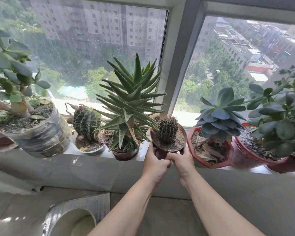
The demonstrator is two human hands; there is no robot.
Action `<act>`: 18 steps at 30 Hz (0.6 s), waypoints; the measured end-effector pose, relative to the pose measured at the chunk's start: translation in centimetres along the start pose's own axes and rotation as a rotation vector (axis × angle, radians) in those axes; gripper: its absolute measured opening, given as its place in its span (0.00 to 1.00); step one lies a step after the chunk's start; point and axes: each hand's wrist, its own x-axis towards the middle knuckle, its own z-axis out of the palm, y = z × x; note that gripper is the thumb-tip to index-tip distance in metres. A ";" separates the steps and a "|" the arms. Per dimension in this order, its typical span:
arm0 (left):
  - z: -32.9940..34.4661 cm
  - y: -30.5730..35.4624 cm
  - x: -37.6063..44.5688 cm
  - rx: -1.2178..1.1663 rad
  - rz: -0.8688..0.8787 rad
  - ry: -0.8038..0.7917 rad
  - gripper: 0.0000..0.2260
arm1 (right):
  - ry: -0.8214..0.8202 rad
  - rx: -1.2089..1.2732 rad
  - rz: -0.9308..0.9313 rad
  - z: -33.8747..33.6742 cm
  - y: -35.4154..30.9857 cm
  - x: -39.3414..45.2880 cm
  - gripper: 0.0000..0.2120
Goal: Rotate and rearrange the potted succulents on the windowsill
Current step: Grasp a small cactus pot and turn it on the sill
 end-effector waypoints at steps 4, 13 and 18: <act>-0.3 0.0 0.1 0.000 -0.009 0.028 0.28 | 0.004 -0.022 -0.013 0.3 0.3 0.0 0.27; -0.5 0.2 -0.2 -0.003 0.002 -0.019 0.33 | -0.045 0.078 0.068 0.8 0.6 0.0 0.27; -1.8 -0.9 -1.6 -0.006 -0.075 -0.074 0.30 | 0.010 0.064 0.206 1.4 2.1 -1.5 0.15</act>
